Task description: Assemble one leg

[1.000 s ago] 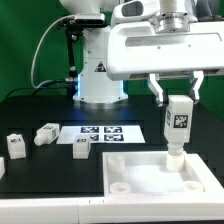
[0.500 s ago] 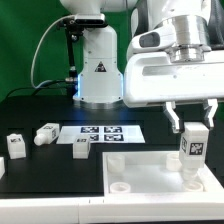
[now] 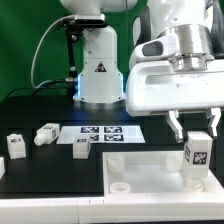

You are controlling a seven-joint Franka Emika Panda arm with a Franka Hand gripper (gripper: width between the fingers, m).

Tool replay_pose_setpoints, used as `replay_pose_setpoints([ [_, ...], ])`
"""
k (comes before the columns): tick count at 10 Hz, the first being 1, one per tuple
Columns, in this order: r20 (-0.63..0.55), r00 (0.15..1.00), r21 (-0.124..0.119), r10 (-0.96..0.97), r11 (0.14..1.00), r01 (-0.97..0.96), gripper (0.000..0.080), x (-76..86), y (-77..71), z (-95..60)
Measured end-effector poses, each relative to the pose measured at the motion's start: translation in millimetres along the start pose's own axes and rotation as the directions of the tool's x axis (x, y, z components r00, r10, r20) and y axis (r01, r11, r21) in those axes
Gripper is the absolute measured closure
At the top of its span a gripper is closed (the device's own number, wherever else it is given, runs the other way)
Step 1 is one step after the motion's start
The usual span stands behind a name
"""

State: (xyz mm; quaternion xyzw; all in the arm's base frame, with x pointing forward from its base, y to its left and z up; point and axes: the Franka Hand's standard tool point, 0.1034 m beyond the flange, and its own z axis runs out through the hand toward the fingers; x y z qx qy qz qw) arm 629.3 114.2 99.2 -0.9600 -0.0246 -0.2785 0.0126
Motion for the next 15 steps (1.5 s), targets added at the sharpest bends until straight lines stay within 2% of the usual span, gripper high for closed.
replay_pose_setpoints([
  [2,0.000,1.000,-0.002,-0.003,1.000,0.003,0.0512,-5.4,0.0,4.7],
  [6,-0.061,0.998,-0.002,-0.016,1.000,0.016,0.0512,-7.4,0.1,4.5],
  [10,-0.062,0.998,-0.005,-0.027,1.000,0.026,0.0512,-7.6,0.9,4.4],
  [11,-0.048,0.998,-0.006,-0.031,1.000,0.031,0.0343,-9.2,1.0,5.2],
  [12,-0.016,0.999,-0.004,-0.031,1.000,0.031,0.0211,-9.0,1.1,6.0],
  [13,0.016,1.000,-0.005,-0.020,1.000,0.020,0.0168,-0.6,6.5,4.6],
  [14,0.097,0.995,-0.004,-0.008,1.000,0.008,0.0155,1.0,9.2,7.0],
  [15,0.204,0.979,0.001,0.004,1.000,-0.005,0.0155,9.4,9.4,7.9],
])
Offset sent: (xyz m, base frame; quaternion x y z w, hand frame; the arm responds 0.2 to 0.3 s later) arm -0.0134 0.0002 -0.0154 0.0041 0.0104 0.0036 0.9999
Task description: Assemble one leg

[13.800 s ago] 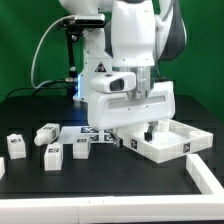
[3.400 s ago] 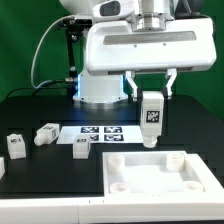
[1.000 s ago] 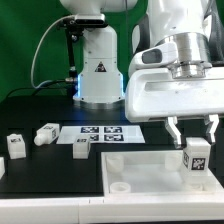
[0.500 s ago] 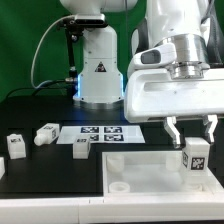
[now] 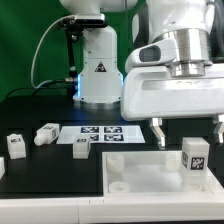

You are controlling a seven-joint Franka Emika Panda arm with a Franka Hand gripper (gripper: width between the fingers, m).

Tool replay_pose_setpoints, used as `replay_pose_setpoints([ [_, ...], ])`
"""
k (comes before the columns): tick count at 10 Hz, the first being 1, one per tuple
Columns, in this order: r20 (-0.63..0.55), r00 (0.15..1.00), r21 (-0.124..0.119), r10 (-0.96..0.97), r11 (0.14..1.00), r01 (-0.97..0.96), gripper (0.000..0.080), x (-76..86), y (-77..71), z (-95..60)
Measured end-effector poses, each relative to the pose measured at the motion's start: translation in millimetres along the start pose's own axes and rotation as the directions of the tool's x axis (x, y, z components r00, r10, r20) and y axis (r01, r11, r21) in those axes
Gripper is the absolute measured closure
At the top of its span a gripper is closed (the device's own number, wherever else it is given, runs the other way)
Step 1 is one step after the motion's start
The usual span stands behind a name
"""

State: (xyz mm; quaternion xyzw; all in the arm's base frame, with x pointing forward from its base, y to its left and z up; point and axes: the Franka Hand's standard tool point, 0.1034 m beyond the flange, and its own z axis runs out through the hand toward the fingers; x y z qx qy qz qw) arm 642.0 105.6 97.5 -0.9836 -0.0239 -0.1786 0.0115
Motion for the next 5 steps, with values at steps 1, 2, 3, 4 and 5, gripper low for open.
replay_pose_setpoints([
  [1,0.080,0.997,0.004,0.007,1.000,-0.008,0.0155,6.6,-0.6,1.1],
  [2,0.164,0.986,0.005,0.017,1.000,-0.019,0.0151,5.3,-0.4,5.6],
  [3,0.228,0.973,0.006,0.025,1.000,-0.027,0.0151,3.6,-0.8,9.5],
  [4,0.284,0.958,0.006,0.026,1.000,-0.029,0.0151,-0.1,-1.9,13.5],
  [5,0.351,0.936,0.002,0.031,0.999,-0.034,0.0151,-7.3,-3.6,18.7],
])
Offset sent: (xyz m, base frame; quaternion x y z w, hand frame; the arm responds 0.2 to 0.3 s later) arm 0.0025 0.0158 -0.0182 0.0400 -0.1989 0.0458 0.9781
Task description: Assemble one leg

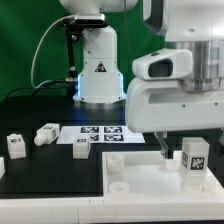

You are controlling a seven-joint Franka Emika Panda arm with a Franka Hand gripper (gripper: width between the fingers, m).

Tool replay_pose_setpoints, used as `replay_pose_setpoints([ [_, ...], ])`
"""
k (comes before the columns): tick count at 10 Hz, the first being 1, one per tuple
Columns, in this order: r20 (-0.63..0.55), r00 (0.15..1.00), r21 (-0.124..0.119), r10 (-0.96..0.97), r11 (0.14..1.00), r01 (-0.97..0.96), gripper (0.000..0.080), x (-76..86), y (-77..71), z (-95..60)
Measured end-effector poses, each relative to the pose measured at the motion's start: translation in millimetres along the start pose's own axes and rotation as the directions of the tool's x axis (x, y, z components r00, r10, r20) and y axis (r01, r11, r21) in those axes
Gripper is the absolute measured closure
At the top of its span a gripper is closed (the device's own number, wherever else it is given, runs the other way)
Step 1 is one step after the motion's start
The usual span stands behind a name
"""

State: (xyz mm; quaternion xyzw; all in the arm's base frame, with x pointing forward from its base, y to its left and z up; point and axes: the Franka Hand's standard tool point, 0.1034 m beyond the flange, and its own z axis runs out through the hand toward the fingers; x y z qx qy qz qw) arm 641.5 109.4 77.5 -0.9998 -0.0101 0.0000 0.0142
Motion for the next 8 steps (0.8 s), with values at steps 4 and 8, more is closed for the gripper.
replay_pose_setpoints([
  [4,0.104,0.994,-0.007,0.045,0.999,-0.044,0.0272,-1.2,0.0,1.0],
  [8,0.100,0.958,-0.030,0.267,0.964,-0.265,0.0515,-1.4,-0.4,1.3],
])
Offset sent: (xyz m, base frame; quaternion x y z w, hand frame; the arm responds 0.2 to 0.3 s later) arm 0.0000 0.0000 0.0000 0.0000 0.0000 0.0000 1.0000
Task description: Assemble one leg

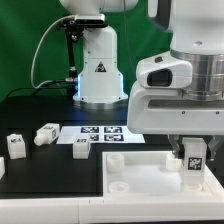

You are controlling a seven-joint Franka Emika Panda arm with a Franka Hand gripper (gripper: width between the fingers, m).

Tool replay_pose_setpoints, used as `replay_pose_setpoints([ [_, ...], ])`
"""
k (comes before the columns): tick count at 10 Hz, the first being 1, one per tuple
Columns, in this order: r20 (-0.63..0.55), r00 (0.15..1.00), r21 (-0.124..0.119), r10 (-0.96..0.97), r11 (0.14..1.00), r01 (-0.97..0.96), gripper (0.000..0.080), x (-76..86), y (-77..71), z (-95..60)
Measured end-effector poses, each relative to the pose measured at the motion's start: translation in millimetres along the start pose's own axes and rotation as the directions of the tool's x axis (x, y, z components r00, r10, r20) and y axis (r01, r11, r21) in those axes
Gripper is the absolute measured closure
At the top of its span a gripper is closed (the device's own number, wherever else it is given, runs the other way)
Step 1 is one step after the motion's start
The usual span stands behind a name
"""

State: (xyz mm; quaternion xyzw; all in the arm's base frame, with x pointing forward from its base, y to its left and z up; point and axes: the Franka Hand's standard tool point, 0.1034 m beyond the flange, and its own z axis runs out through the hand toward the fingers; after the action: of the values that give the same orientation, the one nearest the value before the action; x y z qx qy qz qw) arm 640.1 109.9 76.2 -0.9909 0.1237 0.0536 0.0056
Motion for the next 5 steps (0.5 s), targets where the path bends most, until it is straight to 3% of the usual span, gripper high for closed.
replay_pose_setpoints([
  [2,-0.021,0.986,0.009,0.165,0.986,-0.165,0.0515,2.4,-1.1,0.4],
  [5,-0.054,0.866,0.078,0.497,0.867,-0.492,0.0515,4.9,0.8,0.9],
])
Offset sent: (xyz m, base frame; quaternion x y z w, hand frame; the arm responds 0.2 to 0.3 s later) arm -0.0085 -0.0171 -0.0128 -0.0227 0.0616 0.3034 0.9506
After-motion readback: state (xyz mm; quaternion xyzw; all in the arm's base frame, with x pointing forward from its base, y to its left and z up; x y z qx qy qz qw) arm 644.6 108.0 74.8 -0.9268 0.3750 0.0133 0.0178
